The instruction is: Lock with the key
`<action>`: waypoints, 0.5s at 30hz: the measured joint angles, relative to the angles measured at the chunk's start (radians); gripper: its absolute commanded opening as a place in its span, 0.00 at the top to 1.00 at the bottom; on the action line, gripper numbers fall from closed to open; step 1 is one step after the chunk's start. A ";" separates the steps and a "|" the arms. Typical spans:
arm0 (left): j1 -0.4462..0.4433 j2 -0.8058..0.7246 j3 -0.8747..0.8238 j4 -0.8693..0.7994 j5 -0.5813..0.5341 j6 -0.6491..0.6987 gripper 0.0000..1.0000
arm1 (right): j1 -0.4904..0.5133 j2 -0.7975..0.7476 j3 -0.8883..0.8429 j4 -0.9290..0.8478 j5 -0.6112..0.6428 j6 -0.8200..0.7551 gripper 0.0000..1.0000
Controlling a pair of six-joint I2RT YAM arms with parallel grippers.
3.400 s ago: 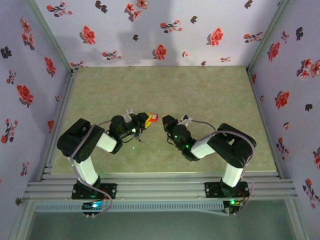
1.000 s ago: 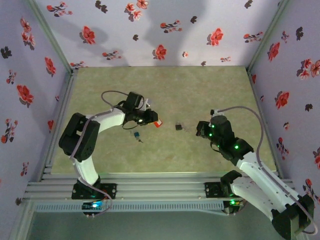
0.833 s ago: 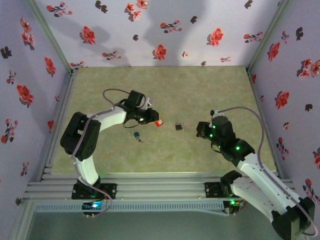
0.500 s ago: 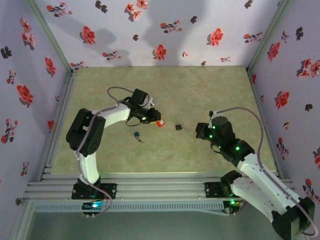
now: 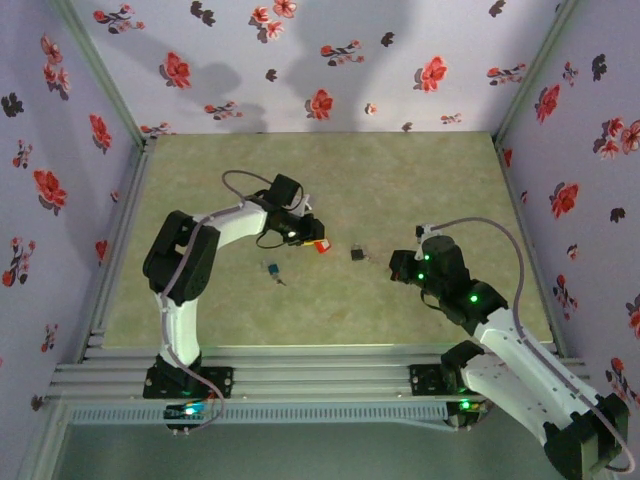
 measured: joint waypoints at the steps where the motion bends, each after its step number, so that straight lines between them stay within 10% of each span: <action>1: 0.000 0.003 0.004 -0.001 0.000 0.001 1.00 | 0.000 0.000 -0.001 0.001 -0.002 0.000 1.00; 15: -0.002 0.030 0.024 -0.031 0.001 0.010 0.81 | 0.000 0.000 -0.003 0.005 -0.020 0.000 1.00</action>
